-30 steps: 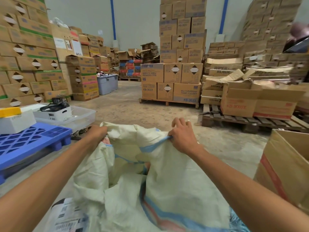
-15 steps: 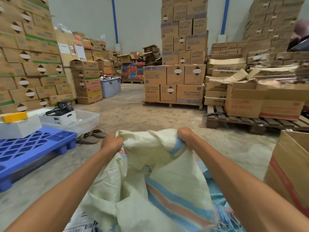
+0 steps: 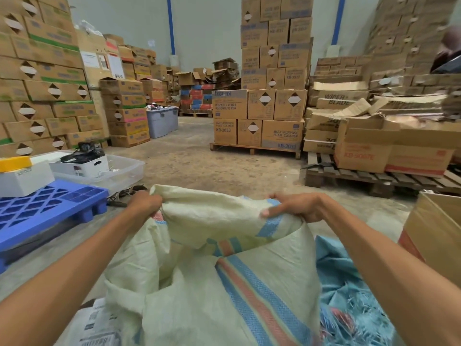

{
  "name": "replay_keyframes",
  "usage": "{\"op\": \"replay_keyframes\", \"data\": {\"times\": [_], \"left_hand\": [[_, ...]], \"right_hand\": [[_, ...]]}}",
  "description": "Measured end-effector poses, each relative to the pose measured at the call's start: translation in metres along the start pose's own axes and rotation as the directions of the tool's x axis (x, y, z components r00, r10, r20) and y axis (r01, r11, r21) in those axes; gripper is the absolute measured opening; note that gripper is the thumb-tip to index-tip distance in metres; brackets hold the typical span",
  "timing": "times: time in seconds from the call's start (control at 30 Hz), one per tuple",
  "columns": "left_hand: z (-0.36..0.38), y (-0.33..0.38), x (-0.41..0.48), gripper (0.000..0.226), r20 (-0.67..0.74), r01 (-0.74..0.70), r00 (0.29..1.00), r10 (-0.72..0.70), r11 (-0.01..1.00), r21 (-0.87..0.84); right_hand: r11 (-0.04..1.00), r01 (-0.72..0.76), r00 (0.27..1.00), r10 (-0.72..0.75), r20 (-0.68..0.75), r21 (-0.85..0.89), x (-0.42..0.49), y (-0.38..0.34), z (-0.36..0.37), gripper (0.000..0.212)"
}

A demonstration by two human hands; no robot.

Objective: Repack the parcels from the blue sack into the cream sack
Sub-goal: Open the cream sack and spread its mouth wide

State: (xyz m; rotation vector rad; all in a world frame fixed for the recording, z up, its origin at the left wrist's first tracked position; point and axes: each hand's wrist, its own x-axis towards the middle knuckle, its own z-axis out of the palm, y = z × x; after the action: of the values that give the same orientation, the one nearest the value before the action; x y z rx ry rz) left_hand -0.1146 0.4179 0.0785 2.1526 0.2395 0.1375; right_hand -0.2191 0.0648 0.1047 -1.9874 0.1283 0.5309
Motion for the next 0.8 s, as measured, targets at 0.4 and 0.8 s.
{"op": "replay_keyframes", "data": {"times": [0.4, 0.8], "left_hand": [[0.007, 0.000, -0.032, 0.080, -0.095, -0.674, 0.661, 0.744, 0.644, 0.362], [0.063, 0.054, -0.034, 0.013, 0.033, -0.419, 0.906, 0.422, 0.882, 0.218]], "right_hand": [[0.909, -0.054, 0.949, 0.176, -0.262, 0.414, 0.042, -0.020, 0.028, 0.029], [0.943, 0.112, 0.975, -0.165, -0.149, -0.314, 0.018, -0.042, 0.031, 0.093]]}}
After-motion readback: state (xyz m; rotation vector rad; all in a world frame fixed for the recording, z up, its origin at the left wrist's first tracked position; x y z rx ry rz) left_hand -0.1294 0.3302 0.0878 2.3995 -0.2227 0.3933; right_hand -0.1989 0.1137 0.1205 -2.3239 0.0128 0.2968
